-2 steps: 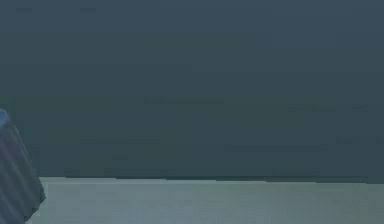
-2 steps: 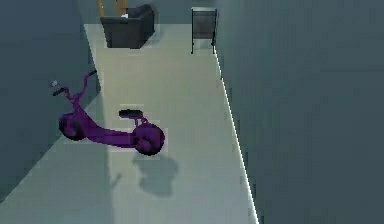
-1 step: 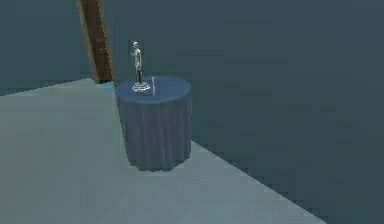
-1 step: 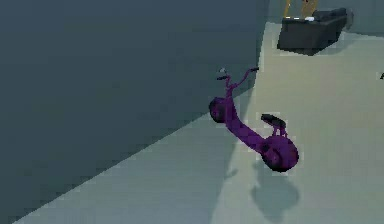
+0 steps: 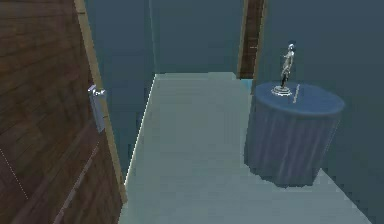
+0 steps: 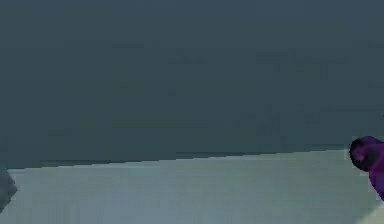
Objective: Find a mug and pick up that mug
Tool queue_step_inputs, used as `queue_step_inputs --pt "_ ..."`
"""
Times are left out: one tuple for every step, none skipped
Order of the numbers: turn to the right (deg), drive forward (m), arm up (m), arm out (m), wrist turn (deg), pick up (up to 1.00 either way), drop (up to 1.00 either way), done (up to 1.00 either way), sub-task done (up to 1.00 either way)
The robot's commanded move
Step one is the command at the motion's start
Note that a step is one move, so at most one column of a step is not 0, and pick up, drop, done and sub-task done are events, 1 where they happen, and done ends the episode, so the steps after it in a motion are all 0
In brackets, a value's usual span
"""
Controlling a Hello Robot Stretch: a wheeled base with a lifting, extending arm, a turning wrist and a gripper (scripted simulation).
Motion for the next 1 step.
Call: queue_step_inputs --pt "0.0 1.0 0.0 0.0 0.0 0.0 0.0 0.0 0.0"
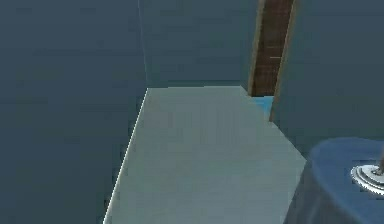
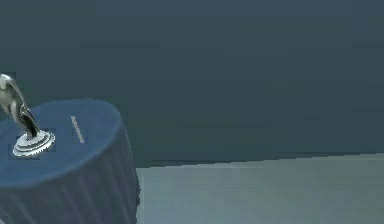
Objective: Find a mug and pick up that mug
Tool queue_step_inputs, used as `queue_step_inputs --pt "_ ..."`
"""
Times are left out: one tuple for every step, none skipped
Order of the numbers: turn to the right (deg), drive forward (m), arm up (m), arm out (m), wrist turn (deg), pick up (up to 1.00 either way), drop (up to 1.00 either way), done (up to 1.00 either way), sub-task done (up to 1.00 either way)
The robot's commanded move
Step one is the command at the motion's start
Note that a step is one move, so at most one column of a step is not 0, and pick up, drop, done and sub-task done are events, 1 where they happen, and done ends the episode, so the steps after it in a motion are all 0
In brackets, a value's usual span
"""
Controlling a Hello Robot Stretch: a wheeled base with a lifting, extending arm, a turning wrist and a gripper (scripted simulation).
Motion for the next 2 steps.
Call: queue_step_inputs --pt "-3.0 0.0 0.0 0.0 0.0 0.0 0.0 0.0 0.0" --pt "0.0 0.95 0.0 0.0 0.0 0.0 0.0 0.0 0.0"
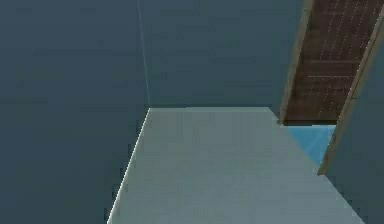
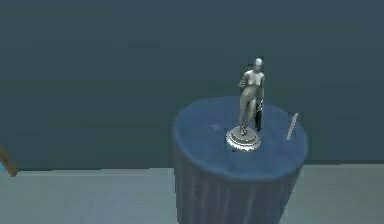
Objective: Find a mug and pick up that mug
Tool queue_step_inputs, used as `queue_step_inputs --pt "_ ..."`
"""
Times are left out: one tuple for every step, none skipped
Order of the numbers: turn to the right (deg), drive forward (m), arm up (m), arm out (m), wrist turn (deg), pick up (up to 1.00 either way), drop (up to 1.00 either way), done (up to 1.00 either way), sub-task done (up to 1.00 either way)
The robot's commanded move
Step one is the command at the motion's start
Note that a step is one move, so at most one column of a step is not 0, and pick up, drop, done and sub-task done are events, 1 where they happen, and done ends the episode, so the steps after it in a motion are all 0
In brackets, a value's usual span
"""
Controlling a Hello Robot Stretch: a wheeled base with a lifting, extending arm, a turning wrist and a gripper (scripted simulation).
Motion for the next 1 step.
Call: queue_step_inputs --pt "24.0 0.0 0.0 0.0 0.0 0.0 0.0 0.0 0.0"
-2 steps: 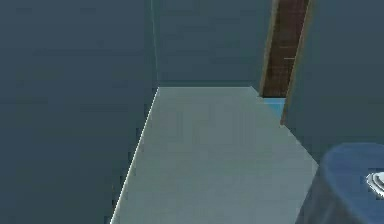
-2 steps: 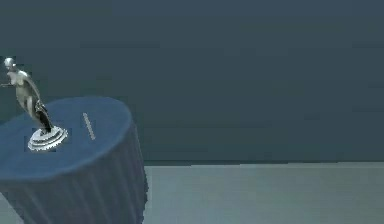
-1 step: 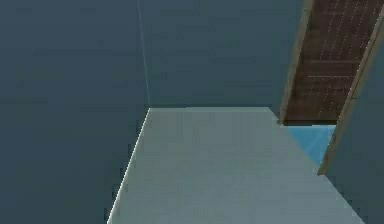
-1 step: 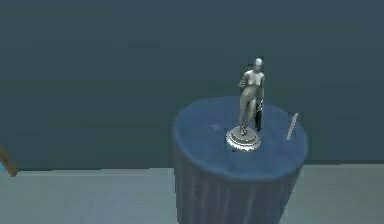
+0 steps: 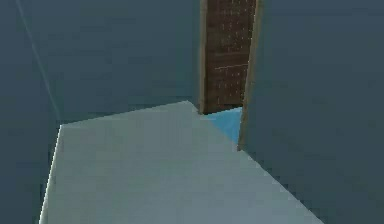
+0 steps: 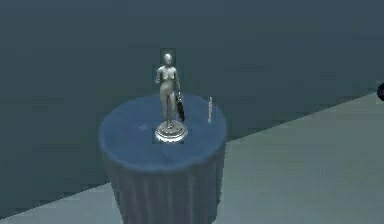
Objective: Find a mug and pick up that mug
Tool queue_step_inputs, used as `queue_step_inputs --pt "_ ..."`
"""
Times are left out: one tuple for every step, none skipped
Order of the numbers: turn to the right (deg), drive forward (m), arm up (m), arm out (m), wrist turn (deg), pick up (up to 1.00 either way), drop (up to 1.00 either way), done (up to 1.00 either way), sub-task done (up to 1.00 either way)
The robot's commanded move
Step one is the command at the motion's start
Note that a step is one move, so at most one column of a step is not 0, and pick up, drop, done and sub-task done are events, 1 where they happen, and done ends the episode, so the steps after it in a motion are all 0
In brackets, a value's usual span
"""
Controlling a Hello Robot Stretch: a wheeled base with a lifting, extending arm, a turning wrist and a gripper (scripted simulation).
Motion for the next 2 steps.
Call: queue_step_inputs --pt "0.0 1.0 0.0 0.0 0.0 0.0 0.0 0.0 0.0" --pt "3.0 0.0 0.0 0.0 0.0 0.0 0.0 0.0 0.0"
